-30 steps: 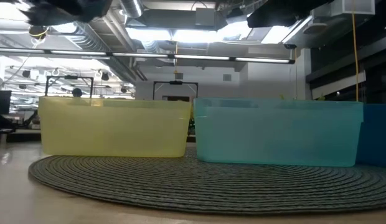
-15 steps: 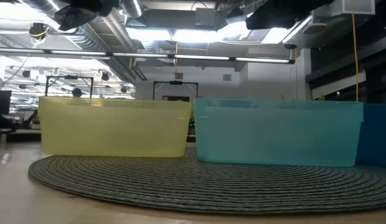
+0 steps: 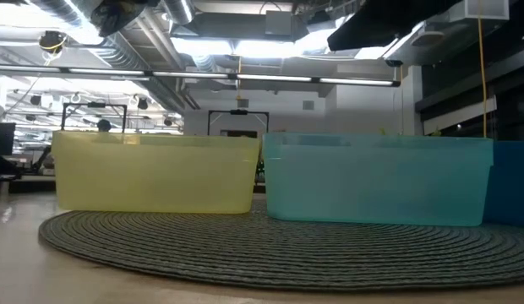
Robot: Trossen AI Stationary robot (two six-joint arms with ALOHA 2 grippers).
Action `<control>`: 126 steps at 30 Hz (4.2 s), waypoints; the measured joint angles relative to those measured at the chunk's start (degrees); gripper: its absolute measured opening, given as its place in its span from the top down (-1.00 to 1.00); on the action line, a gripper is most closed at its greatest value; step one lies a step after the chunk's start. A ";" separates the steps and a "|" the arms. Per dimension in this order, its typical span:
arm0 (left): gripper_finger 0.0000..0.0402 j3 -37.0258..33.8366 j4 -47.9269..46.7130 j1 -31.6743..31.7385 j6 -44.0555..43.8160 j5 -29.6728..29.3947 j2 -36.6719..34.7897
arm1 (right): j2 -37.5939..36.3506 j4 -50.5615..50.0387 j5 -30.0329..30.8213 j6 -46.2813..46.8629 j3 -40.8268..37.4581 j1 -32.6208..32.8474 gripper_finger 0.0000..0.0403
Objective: Pick and place Granola Bars by type
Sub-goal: Put the blue granola bar into the blue bin
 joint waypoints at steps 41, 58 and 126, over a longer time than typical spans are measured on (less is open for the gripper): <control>0.68 -6.95 27.70 19.76 42.29 4.46 -0.02 | 13.98 23.25 -22.46 -15.28 0.09 -11.52 0.16; 0.68 -12.28 46.75 19.47 58.13 16.84 0.00 | 16.64 28.74 -33.56 -15.26 0.09 -13.73 0.08; 0.68 -12.33 67.65 24.20 66.81 24.51 6.40 | 22.87 47.91 -49.54 -12.10 0.07 -13.73 0.29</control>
